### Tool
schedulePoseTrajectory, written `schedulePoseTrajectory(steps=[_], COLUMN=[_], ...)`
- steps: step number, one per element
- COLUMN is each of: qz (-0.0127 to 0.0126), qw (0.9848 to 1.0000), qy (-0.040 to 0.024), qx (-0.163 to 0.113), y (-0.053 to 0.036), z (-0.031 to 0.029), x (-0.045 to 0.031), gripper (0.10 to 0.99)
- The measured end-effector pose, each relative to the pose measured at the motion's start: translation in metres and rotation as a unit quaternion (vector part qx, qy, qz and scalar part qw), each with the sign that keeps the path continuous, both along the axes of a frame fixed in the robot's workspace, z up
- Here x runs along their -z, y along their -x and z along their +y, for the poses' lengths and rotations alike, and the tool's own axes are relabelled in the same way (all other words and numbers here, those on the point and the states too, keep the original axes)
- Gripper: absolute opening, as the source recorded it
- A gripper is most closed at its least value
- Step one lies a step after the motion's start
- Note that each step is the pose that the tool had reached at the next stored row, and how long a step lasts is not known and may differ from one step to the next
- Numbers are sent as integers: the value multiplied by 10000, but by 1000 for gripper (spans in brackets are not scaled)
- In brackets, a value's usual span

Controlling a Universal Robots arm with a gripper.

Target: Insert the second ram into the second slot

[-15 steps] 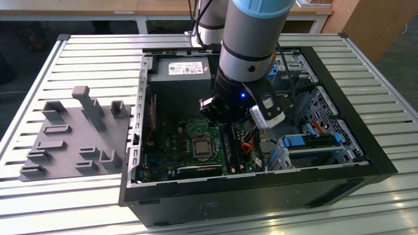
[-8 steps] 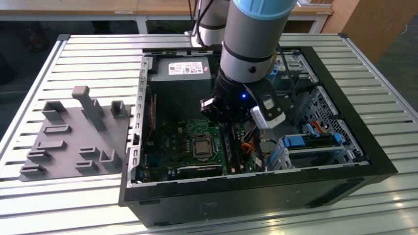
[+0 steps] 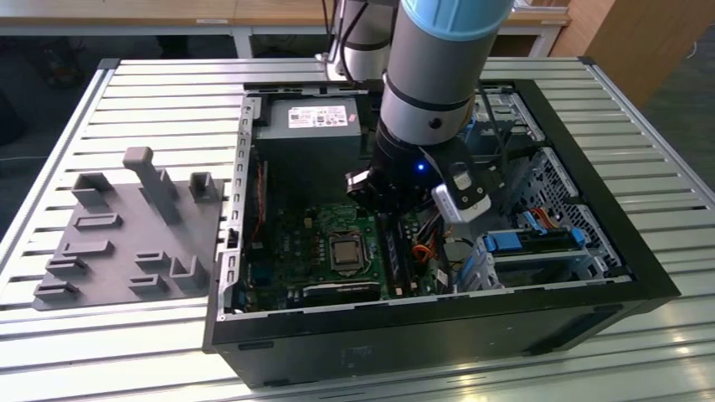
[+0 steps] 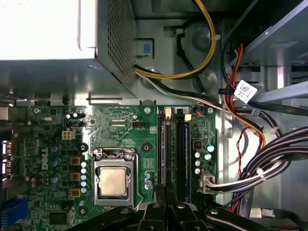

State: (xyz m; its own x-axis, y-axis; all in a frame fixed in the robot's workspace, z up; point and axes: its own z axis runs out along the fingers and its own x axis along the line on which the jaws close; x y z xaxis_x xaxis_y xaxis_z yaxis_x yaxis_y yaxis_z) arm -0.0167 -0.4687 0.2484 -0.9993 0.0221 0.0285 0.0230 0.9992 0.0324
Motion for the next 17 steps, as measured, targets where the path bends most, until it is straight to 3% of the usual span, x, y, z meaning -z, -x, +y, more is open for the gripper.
schedulePoseTrajectory(steps=[5, 17], qz=[18, 19], qw=[10000, 10000], qy=[0, -3], qx=[-1, -35], y=[-4, -32], z=[0, 0], x=[53, 136], gripper=[118, 118])
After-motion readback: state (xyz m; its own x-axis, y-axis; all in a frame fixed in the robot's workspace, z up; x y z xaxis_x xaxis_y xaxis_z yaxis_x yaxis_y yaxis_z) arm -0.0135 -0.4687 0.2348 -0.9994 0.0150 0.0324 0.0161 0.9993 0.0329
